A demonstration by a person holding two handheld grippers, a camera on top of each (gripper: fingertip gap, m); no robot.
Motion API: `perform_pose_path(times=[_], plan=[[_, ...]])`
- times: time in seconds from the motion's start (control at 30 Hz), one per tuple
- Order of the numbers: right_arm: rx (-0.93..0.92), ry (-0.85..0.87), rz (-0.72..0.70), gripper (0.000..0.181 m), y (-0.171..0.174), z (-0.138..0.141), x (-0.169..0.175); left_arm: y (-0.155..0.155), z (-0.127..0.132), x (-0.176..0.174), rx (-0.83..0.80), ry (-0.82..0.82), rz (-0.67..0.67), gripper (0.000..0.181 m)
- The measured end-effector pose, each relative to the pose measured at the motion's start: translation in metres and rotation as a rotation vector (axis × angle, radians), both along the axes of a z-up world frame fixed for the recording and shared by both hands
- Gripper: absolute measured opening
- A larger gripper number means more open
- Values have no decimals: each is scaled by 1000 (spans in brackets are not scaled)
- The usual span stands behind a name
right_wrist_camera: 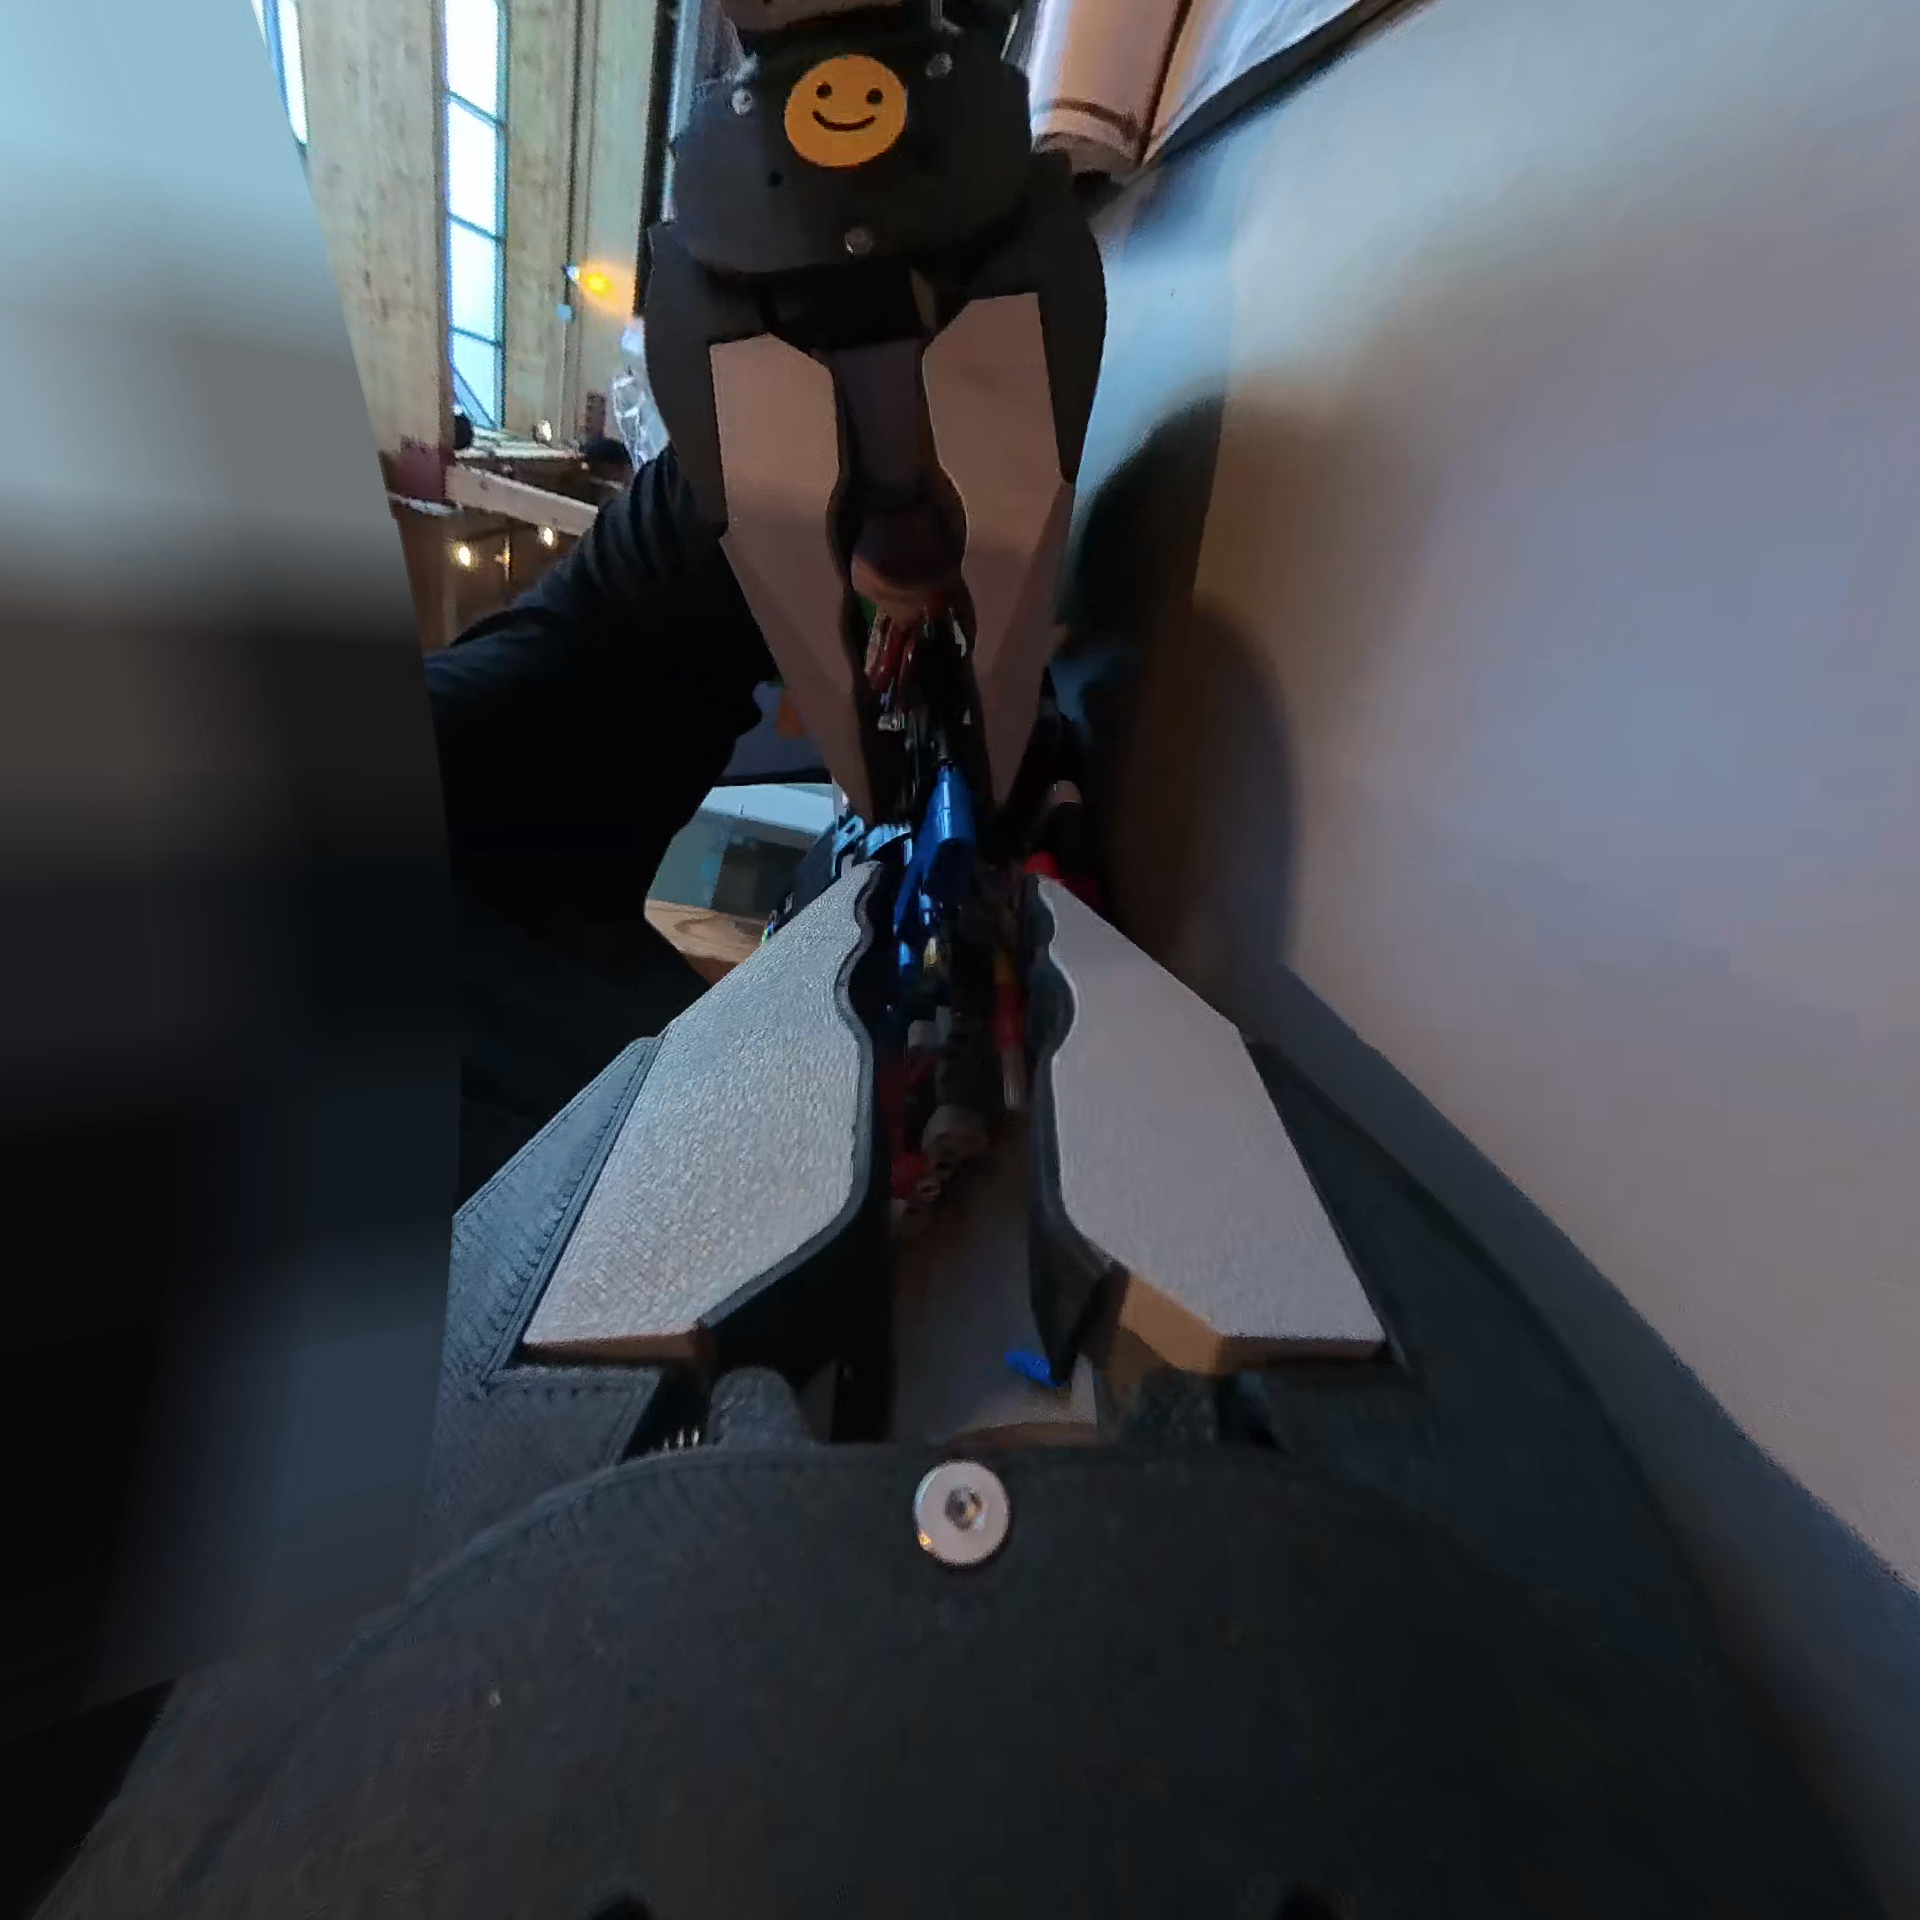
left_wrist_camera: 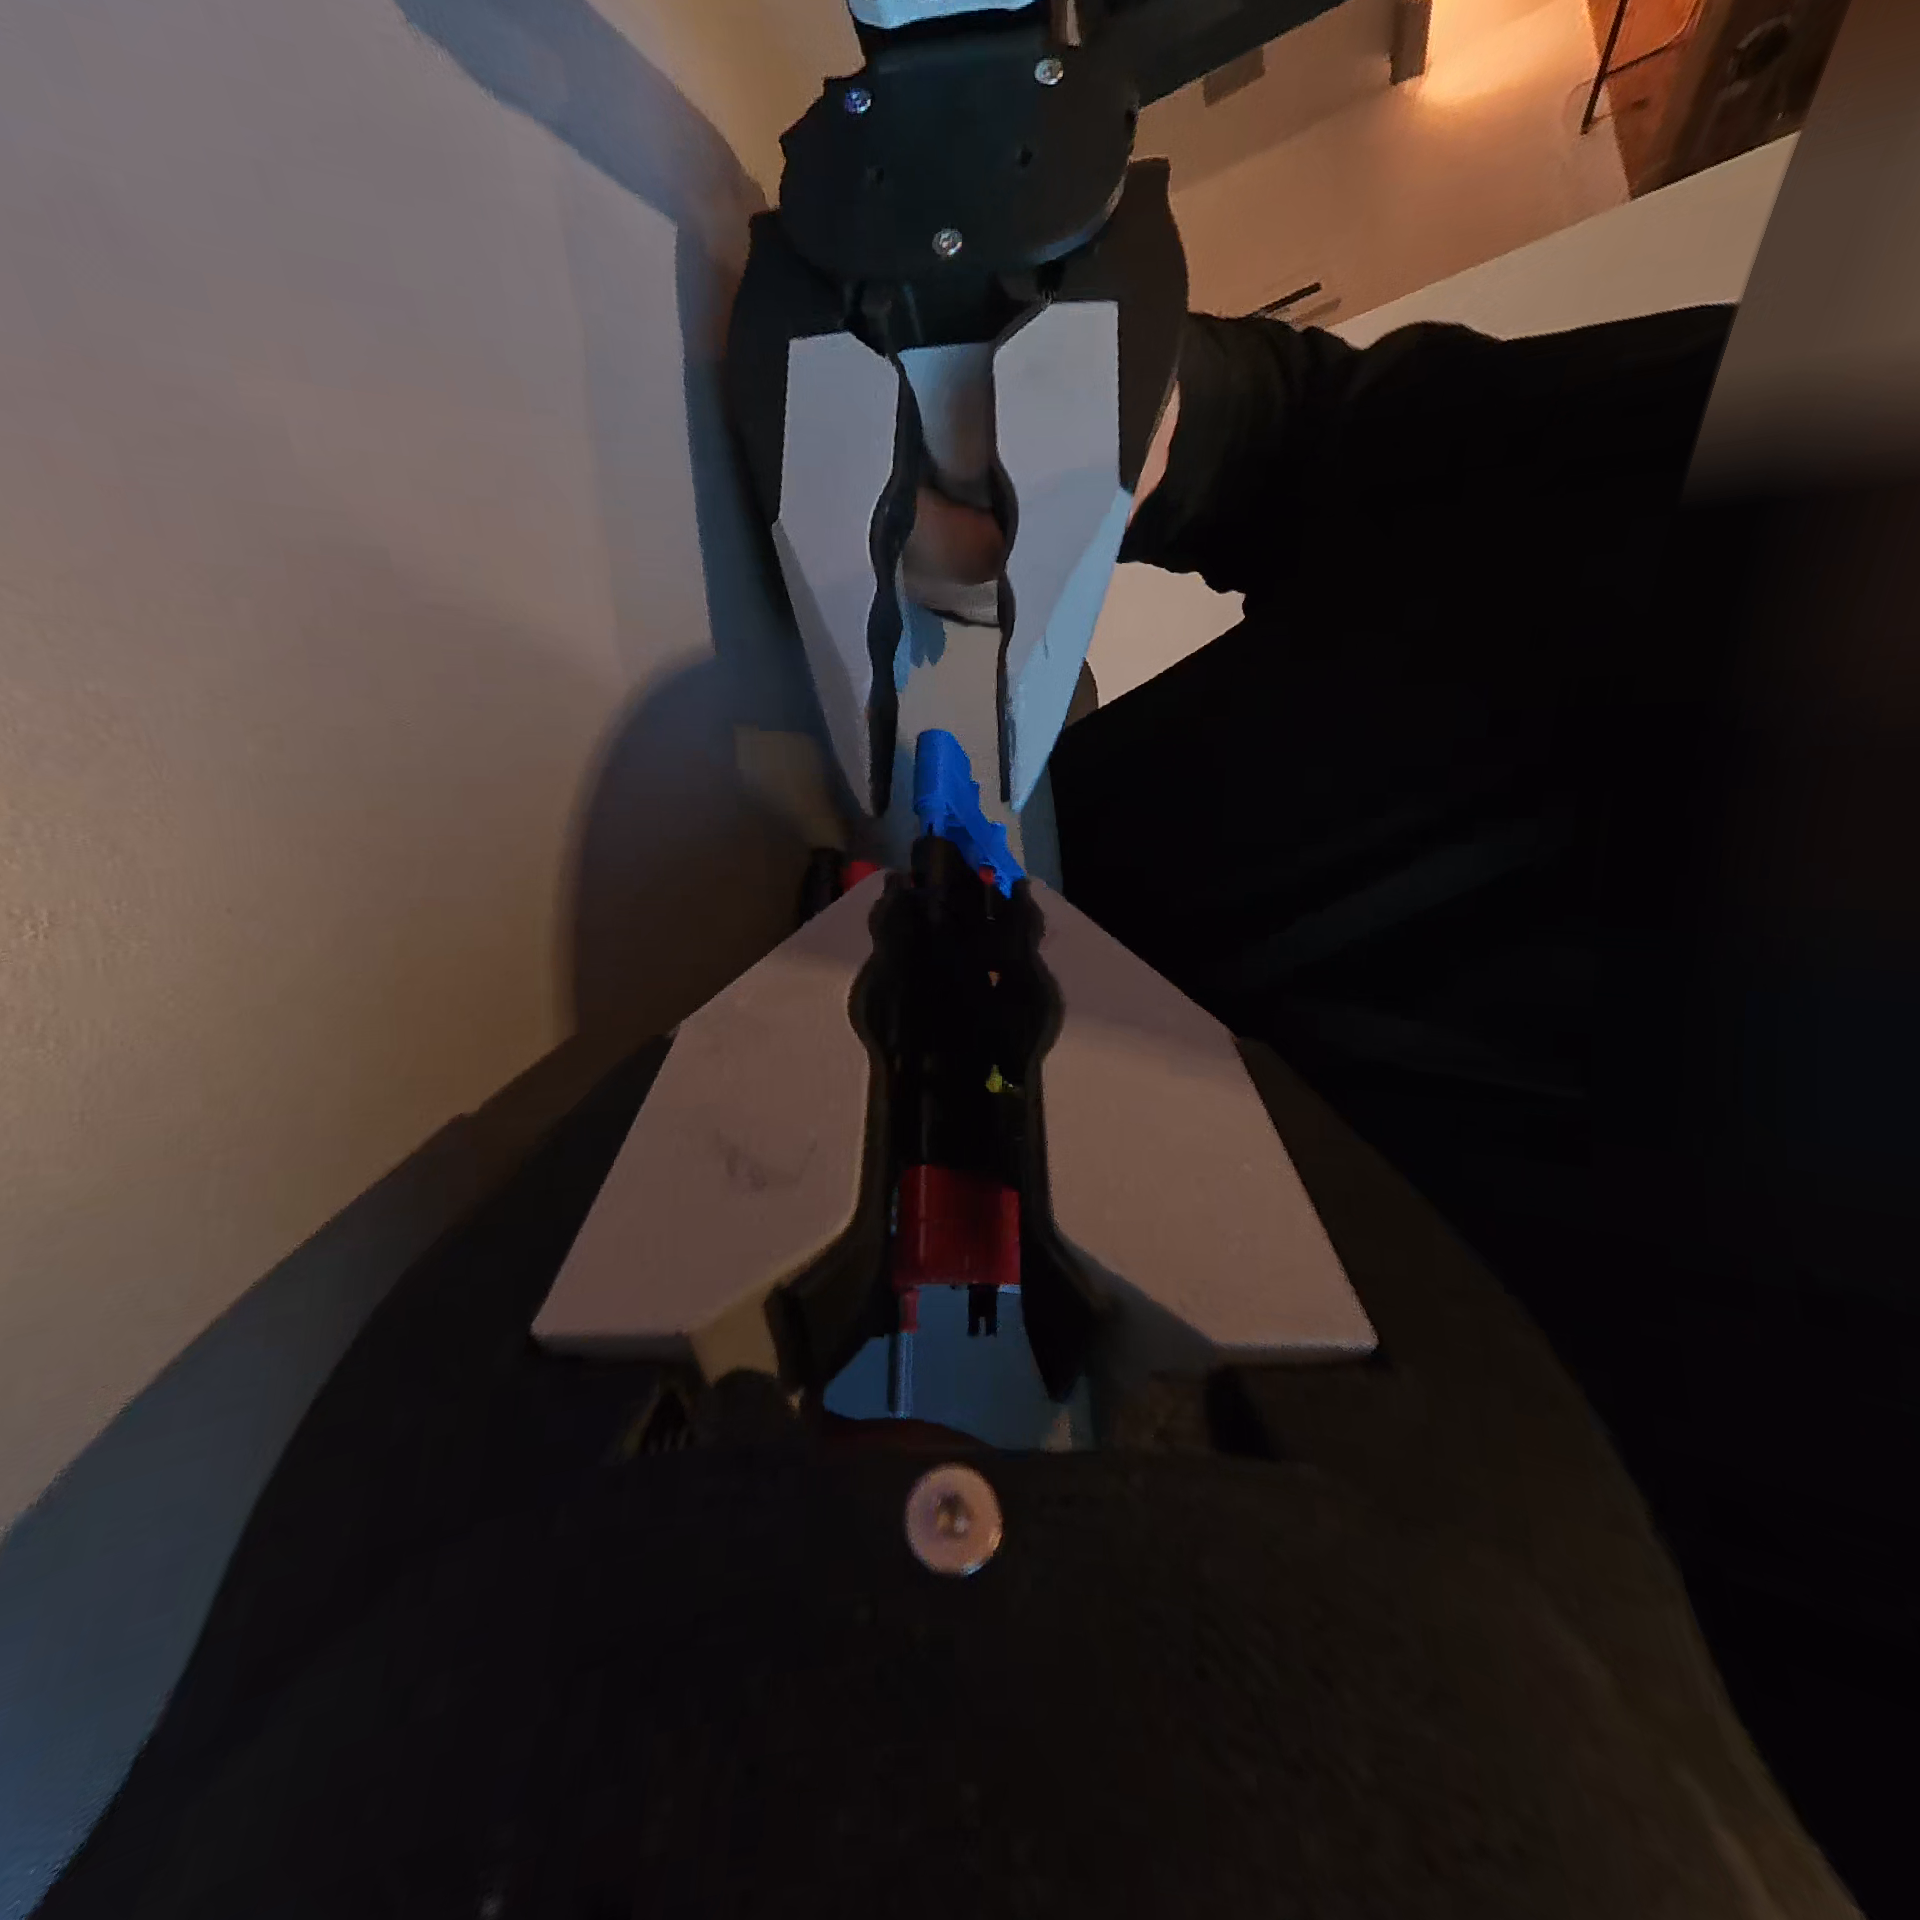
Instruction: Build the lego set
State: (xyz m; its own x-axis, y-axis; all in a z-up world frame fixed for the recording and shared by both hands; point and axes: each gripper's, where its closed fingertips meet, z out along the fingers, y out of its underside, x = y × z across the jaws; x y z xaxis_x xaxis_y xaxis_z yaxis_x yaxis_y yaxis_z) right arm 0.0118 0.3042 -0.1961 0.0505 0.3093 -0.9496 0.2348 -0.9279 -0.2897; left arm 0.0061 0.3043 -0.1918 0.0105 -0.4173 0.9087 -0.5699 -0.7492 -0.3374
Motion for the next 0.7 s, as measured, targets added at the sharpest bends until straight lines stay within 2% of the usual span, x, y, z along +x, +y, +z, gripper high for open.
perform_pose_path(times=[0.1,0.27,0.4,0.53,0.7], plan=[[3,30,-44,20,7,5,2,1,-1,-2,-14,4,2,17],[24,17,-29,13,7,4,-9,3,-2,-8,-35,10,4,13],[21,26,-37,7,13,5,-15,7,-1,-17,-40,23,12,14],[21,32,-25,8,15,6,-20,9,1,-25,-61,39,22,20],[29,39,-27,9,18,7,-24,15,-2,-31,-36,71,45,9]])
